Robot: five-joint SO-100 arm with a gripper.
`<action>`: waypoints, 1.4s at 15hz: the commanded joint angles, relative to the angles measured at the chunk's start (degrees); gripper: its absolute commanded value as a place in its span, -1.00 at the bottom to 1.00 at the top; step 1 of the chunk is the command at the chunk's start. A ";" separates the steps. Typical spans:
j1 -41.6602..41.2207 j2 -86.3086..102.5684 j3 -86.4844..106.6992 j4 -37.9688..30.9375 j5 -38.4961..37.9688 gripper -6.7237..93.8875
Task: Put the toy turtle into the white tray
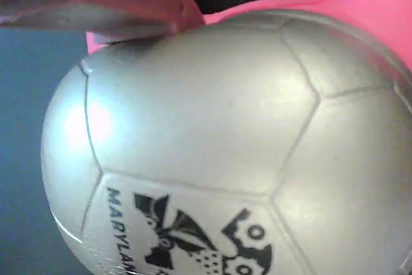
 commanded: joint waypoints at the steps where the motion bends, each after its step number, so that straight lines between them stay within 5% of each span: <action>1: 0.35 21.36 6.24 1.49 1.14 -0.95; 6: 5.80 51.59 29.97 2.37 -3.78 -0.95; 10: 19.16 66.53 36.12 9.23 -10.55 -0.95; 15: 37.53 64.07 32.26 11.25 -16.00 -0.95; 21: 48.43 47.02 16.17 11.25 -13.10 -0.95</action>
